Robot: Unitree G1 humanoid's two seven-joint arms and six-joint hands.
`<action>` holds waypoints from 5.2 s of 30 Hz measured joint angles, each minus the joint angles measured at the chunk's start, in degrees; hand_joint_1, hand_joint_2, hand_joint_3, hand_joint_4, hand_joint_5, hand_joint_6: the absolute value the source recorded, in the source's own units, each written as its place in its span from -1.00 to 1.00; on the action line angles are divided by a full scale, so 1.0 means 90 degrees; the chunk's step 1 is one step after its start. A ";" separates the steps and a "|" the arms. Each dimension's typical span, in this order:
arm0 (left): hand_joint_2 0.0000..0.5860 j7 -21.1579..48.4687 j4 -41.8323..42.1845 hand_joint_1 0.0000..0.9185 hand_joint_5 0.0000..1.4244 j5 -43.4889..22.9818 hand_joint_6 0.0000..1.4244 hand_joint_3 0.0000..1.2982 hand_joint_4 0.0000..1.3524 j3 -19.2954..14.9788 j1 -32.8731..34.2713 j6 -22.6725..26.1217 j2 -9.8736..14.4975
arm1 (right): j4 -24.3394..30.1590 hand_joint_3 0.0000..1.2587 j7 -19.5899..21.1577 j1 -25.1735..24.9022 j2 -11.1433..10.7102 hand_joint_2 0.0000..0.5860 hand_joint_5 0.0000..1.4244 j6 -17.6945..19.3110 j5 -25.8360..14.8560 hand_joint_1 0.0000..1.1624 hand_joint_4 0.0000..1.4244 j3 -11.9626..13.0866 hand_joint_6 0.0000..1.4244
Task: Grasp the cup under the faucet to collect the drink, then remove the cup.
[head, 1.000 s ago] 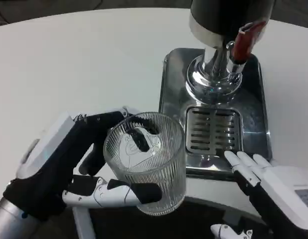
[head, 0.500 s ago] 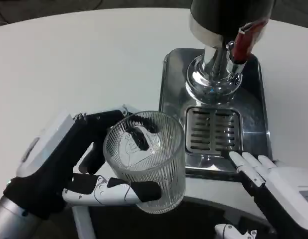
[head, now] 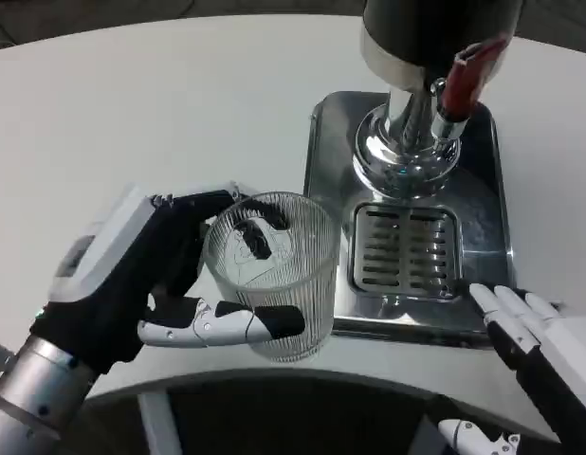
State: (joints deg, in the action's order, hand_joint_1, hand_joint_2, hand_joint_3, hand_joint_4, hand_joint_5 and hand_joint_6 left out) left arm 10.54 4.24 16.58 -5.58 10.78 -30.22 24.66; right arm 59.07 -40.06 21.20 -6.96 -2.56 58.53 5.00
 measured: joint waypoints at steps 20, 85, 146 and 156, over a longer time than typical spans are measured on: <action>-0.94 -0.1050 -0.2115 0.14 0.93 0.1041 1.00 0.63 0.79 0.0723 0.1885 -0.0205 -0.0060 | 0.0006 -0.96 0.0042 0.0285 0.0641 0.23 -1.00 0.0798 -0.0386 -0.61 -1.00 0.0441 -1.00; -0.95 -0.2733 -0.6001 0.14 0.91 0.2007 1.00 0.62 0.79 0.2797 0.4910 -0.0128 -0.0934 | 0.0007 -0.96 -0.0179 0.0640 0.1442 0.23 -1.00 0.2344 -0.1815 -0.61 -1.00 0.2027 -1.00; -0.77 -0.2236 -0.5125 -0.69 -0.57 0.1698 -0.37 -0.60 -0.81 0.2777 0.4751 -0.0472 -0.0673 | 0.0007 -0.90 -0.0230 0.0578 0.1398 0.25 -1.00 0.2058 -0.2187 -0.58 -1.00 0.2015 -1.00; -0.76 -0.1708 -0.3495 -0.69 -0.56 0.1253 -0.34 -0.60 -0.79 0.2174 0.3788 -0.0441 -0.0276 | 0.0008 -0.90 -0.0296 0.0375 0.1319 0.24 -1.00 0.1841 -0.2070 -0.57 -1.00 0.1831 -1.00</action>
State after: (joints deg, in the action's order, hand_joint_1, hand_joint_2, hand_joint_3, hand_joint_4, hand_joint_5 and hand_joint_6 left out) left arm -4.83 -27.21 27.86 13.99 44.87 -34.20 22.18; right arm 59.14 -42.73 24.58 4.90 14.01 39.89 21.48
